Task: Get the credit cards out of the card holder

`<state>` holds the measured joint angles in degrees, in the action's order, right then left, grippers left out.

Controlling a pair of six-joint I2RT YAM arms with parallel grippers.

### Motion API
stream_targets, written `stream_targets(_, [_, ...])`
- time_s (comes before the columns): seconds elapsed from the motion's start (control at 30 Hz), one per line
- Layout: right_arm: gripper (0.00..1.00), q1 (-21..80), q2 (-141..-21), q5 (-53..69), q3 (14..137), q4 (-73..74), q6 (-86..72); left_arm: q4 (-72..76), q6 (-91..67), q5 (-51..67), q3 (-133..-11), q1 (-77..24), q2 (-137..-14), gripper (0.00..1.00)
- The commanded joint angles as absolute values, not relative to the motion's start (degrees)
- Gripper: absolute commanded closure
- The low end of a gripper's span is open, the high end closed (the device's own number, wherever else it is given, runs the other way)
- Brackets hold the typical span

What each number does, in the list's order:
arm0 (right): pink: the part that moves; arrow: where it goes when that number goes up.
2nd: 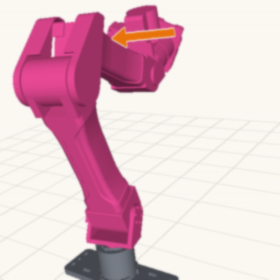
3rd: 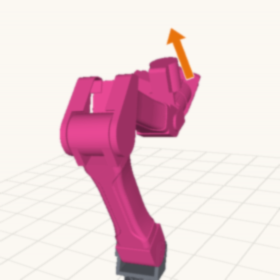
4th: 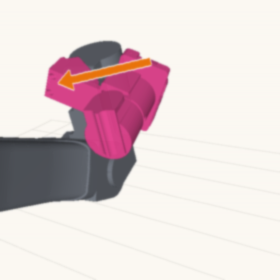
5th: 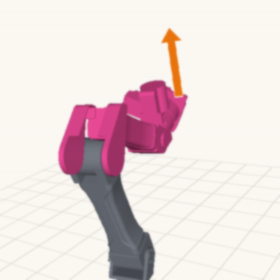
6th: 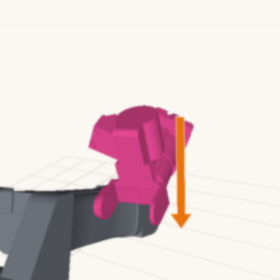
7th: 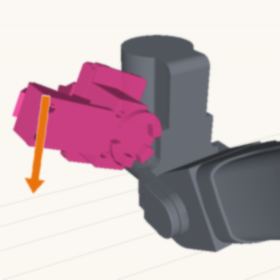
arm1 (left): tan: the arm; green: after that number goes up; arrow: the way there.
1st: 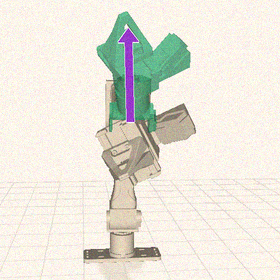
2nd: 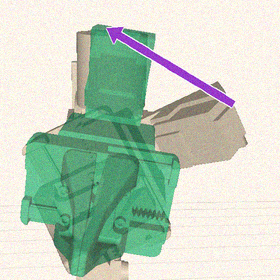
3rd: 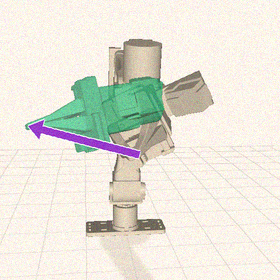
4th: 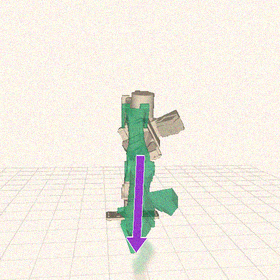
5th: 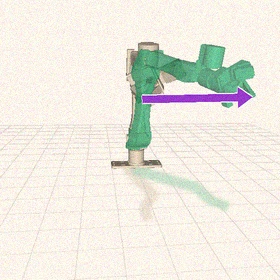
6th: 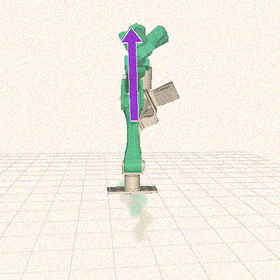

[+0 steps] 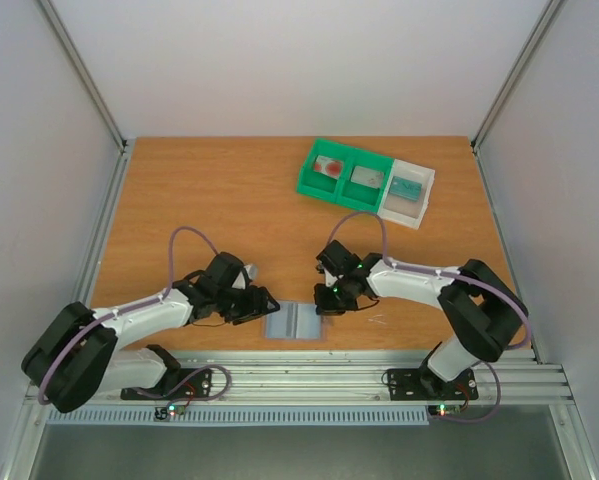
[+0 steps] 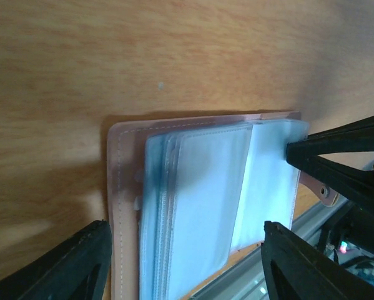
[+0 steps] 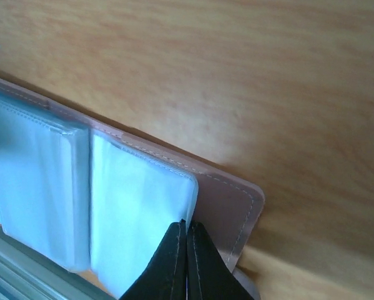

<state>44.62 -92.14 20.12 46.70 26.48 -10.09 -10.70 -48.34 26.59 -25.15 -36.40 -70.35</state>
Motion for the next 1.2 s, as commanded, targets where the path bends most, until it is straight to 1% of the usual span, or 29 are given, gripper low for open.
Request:
stream_targets(0.0, [0.98,45.2,-86.2,16.6,43.0,28.1,-11.3,-3.3,-51.5,30.7,-23.7,-38.4,-72.3,0.34])
stream_targets(0.03, [0.97,45.2,-85.2,15.7,42.4,28.7,-11.4,-3.0,-52.1,30.7,-23.8,-39.0,-72.6,0.34])
stream_targets(0.17, [0.83,45.3,-81.6,12.0,42.1,32.5,-12.0,-2.9,-53.2,29.6,-24.5,-40.5,-72.2,0.35])
stream_targets(0.27, [0.79,45.7,-78.9,12.2,42.7,33.8,-13.4,-5.9,-53.2,28.3,-25.5,-40.6,-71.3,0.36])
stream_targets(0.4, [0.78,48.6,-76.7,12.7,44.2,33.4,-16.7,-9.7,-52.6,26.1,-26.3,-40.6,-68.6,0.38])
stream_targets(0.6, [0.77,52.9,-77.8,9.9,46.2,31.0,-21.8,-9.7,-53.0,25.5,-25.6,-40.6,-64.9,0.39])
stream_targets(0.77, [0.76,54.5,-82.2,10.8,46.3,25.8,-24.2,-8.1,-53.4,26.5,-24.4,-40.6,-65.0,0.40])
stream_targets(0.93, [0.76,54.8,-87.6,15.0,45.4,19.6,-25.8,-5.4,-54.6,28.2,-23.0,-40.6,-65.1,0.40])
stream_targets(1.03, [0.76,54.8,-89.9,17.2,43.9,14.8,-26.8,-5.7,-54.6,28.6,-23.1,-40.6,-65.1,0.40])
stream_targets(1.17, [0.79,54.7,-91.9,16.3,42.6,13.8,-26.6,-5.8,-54.5,28.7,-23.3,-40.6,-65.1,0.41])
